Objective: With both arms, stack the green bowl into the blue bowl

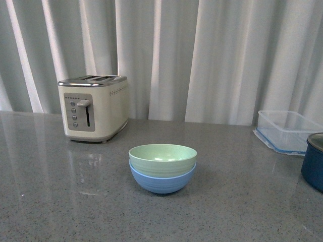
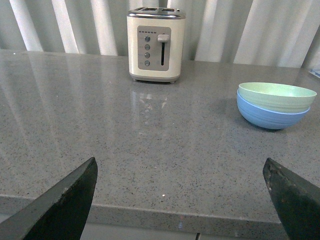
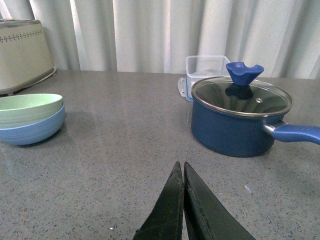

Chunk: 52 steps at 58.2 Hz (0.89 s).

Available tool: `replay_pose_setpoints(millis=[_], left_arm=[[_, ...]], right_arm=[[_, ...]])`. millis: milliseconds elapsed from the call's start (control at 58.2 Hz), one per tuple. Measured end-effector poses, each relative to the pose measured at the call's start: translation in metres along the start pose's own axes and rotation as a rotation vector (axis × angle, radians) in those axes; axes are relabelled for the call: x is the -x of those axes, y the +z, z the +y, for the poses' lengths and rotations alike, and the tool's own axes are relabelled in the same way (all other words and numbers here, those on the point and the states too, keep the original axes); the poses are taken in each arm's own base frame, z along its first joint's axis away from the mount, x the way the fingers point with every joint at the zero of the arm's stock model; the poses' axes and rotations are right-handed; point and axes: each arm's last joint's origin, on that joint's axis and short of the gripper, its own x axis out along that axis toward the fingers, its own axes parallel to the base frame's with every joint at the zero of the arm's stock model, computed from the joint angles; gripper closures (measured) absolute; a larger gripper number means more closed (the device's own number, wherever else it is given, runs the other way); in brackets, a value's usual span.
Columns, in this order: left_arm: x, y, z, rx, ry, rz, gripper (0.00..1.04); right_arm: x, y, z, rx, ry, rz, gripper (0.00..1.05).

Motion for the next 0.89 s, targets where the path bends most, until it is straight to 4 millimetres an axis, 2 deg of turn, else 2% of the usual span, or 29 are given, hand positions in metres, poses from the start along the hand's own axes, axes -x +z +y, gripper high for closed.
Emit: replay_pose_setpoints(millis=[464,585,756,791,894], left_arm=[[0.0,0.0,0.0,0.0,0.0,0.0,0.07],[0.0,0.0,0.0,0.0,0.0,0.0,0.07],[0.0,0.0,0.0,0.0,0.0,0.0,0.07],[0.0,0.0,0.0,0.0,0.0,0.0,0.07],[0.0,0.0,0.0,0.0,0.0,0.0,0.07]], right_arm=[[0.009,0.0,0.0,0.0,0.0,0.0,1.04],[0.02,-0.003,0.0,0.0,0.0,0.004,1.04],[0.02,-0.003,0.0,0.0,0.0,0.005,1.04],[0.02,-0.003,0.0,0.002,0.0,0.005,1.02],[0.02,-0.003,0.0,0.002,0.0,0.005,0.85]])
